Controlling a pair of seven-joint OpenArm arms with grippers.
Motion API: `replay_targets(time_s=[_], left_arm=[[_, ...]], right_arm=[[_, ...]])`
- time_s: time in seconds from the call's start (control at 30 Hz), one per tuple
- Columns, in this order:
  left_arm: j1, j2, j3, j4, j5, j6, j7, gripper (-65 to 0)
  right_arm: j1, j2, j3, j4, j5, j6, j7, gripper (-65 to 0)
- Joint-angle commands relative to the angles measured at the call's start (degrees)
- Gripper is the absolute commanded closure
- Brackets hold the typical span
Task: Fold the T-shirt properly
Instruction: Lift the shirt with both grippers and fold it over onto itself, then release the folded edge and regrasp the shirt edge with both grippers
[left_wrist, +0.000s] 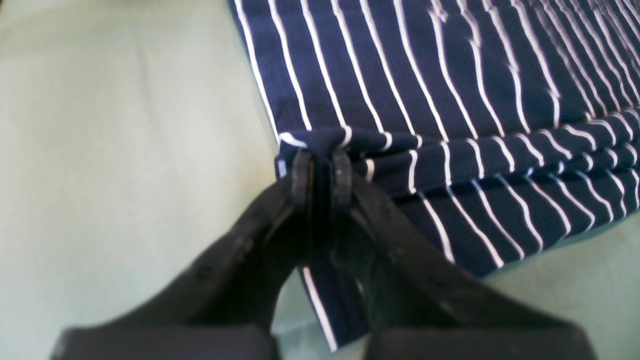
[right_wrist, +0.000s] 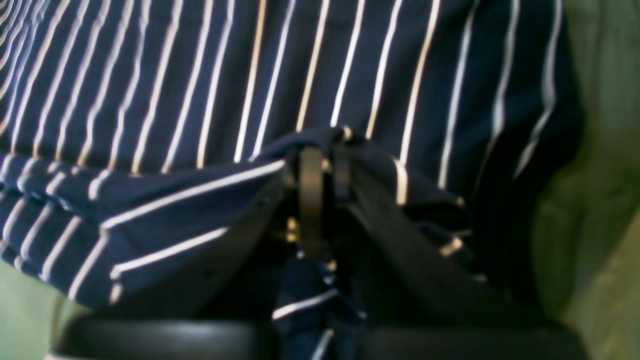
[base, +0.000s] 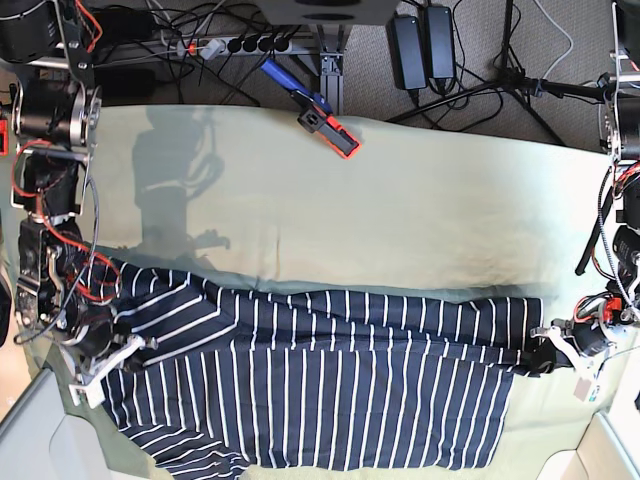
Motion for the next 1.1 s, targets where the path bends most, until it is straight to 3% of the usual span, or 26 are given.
replay_targets(time_s=[0.0, 0.07, 0.23, 0.4, 0.47, 0.6, 0.73, 1.07], left_arm=[[-1.7, -0.6, -0.2, 0.7, -0.5, -0.5, -1.6, -7.5], [-1.7, -0.2, -0.2, 0.7, 0.4, -0.5, -2.2, -9.6], [-1.7, -0.1, -0.2, 0.7, 1.7, -0.5, -2.4, -21.7], [-1.7, -0.1, -0.2, 0.7, 1.7, -0.5, -2.3, -26.9], [-1.7, -0.1, -0.2, 0.7, 1.5, -0.5, -1.8, -29.7], [-1.6, -0.6, -0.3, 0.7, -2.9, -0.5, 2.3, -32.1], [-1.4, -1.9, -1.3, 0.7, -11.0, -0.5, 9.2, -32.1], [3.5, -6.0, -14.3, 0.8, -24.6, -0.5, 18.6, -32.1]], right_arm=[[2.8, 0.5, 0.2, 0.1, 0.5, 0.4, 1.7, 0.0], [4.5, 0.2, 0.1, -1.3, 0.5, 0.4, 3.0, 0.0], [7.4, -0.5, 0.0, -3.6, 0.5, 0.4, 3.0, -1.9], [6.6, -1.1, 0.0, -5.3, 0.5, 0.6, 2.4, -28.3], [6.5, -1.2, 0.0, -5.7, 0.2, 0.6, 0.2, -32.7], [6.5, -1.1, 1.3, -5.7, -0.6, 0.3, -5.7, -34.5], [5.9, -0.1, 7.5, -5.4, -0.5, 0.2, -10.8, -34.5], [-4.1, 5.0, 27.5, -5.2, 4.0, 0.3, -11.8, -34.5]])
